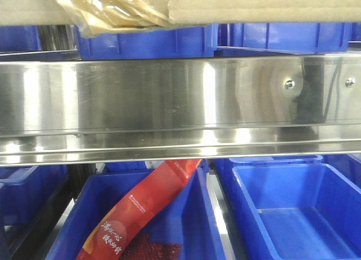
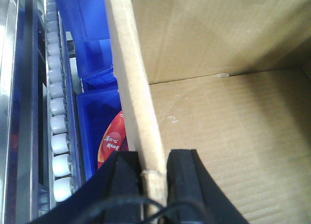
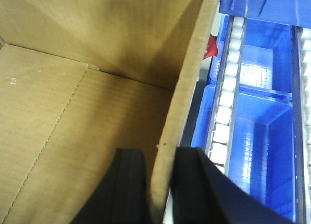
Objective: Grab carton from right shelf to conveyor
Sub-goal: 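Lift the carton with both grippers and pull it off the shelf, then hold the carton with both grippers while driving toward the red conveyor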
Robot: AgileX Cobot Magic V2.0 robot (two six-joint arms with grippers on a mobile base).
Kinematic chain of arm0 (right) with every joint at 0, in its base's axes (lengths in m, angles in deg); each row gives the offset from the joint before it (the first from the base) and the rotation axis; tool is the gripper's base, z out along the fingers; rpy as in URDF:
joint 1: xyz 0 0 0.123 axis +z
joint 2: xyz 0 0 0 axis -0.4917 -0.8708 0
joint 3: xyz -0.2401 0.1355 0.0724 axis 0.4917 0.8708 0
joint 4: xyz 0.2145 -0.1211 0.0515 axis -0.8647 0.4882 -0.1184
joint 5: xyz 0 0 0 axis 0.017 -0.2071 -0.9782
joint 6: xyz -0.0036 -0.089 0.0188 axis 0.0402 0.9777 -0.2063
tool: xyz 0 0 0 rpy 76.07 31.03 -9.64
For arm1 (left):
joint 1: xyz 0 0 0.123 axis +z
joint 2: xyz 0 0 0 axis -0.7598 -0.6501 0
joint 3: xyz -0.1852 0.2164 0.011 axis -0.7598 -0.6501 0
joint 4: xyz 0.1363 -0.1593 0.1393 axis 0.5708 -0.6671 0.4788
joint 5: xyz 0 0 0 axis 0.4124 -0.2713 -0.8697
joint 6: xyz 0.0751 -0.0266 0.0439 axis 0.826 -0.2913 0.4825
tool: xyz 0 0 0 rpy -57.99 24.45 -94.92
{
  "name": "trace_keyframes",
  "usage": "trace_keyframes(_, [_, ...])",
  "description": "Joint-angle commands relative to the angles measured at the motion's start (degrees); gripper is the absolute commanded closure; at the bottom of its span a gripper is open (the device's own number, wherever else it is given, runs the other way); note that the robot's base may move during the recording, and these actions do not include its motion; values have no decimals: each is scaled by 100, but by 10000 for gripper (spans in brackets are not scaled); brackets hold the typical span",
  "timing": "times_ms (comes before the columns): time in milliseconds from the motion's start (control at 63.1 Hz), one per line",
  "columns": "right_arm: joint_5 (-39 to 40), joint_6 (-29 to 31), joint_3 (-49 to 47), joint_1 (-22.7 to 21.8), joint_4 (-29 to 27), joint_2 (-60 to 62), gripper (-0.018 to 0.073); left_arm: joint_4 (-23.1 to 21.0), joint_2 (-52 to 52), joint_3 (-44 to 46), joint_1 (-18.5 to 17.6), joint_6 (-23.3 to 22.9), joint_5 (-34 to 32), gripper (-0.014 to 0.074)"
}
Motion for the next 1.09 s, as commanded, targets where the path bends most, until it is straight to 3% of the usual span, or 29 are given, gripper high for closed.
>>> trace_keyframes(0, [140, 97, -8, -27, 163, 66, 627, 62, 81, 43, -31, 40, -175, 612])
trace_keyframes(1077, [1674, 97, -8, -27, 163, 66, 627, 62, 81, 43, -31, 40, -242, 612])
